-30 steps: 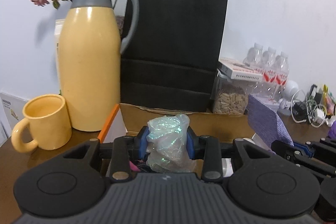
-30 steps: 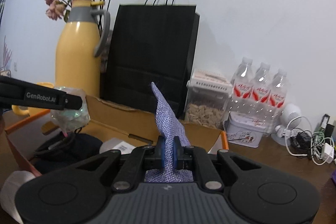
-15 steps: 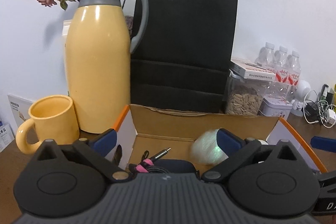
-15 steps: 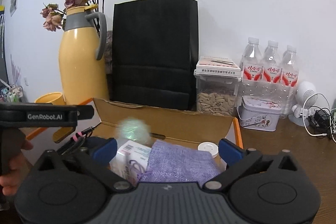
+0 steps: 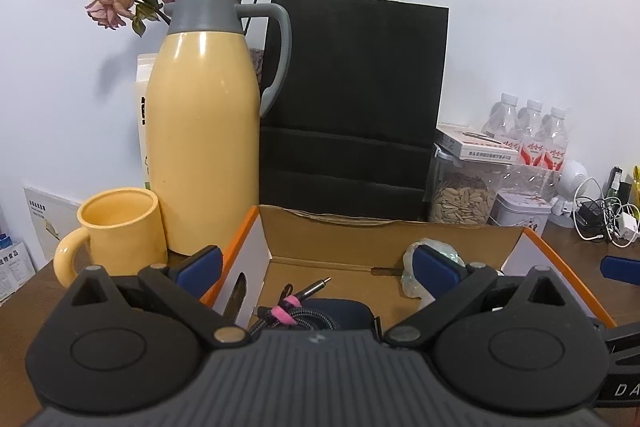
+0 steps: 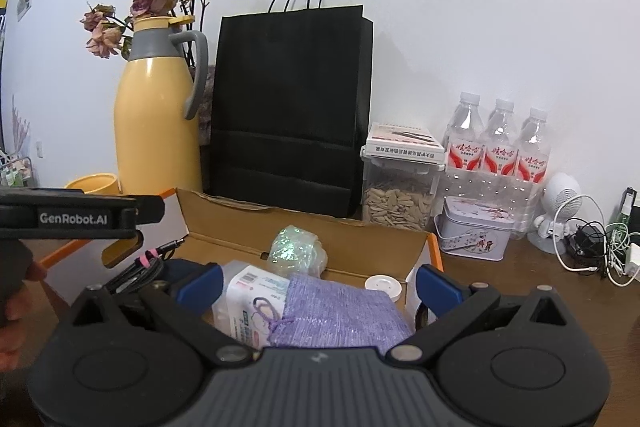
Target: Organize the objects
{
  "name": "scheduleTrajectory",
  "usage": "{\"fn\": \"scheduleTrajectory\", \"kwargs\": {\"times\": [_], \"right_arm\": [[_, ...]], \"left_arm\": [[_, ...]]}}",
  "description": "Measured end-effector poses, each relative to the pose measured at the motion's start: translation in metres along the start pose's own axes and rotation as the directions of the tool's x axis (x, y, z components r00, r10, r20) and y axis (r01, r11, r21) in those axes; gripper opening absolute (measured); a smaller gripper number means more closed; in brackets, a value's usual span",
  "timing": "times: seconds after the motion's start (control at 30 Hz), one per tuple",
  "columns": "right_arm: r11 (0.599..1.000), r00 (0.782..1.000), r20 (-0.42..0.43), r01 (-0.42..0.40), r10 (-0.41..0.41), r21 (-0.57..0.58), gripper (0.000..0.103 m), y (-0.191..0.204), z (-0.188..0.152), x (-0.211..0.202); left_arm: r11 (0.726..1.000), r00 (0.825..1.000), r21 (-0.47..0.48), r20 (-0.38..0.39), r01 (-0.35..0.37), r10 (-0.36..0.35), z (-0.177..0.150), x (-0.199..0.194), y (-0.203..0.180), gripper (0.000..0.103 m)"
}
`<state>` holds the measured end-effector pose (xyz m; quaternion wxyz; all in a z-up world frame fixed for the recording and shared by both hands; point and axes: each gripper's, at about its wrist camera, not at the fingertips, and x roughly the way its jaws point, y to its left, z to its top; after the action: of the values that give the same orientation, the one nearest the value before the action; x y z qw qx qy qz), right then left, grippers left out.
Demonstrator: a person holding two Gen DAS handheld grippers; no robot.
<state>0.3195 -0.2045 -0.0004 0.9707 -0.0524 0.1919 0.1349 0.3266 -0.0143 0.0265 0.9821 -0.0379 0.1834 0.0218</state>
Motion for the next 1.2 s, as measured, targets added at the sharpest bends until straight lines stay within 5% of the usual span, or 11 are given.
{"fn": "scheduleTrajectory", "kwargs": {"times": [0.73, 1.2], "right_arm": [[0.999, 0.999, 0.037, 0.029, -0.03, 0.017, 0.103, 0.014, -0.02, -0.077], [0.999, 0.998, -0.043, 0.043, -0.043, 0.014, 0.103, 0.019, -0.062, -0.117]], "left_arm": [[0.999, 0.999, -0.011, 0.027, 0.047, -0.047, -0.025, -0.078, 0.01, 0.103], [0.999, 0.998, -0.001, -0.044, 0.05, -0.05, -0.054, -0.117, 0.021, 0.103]]}}
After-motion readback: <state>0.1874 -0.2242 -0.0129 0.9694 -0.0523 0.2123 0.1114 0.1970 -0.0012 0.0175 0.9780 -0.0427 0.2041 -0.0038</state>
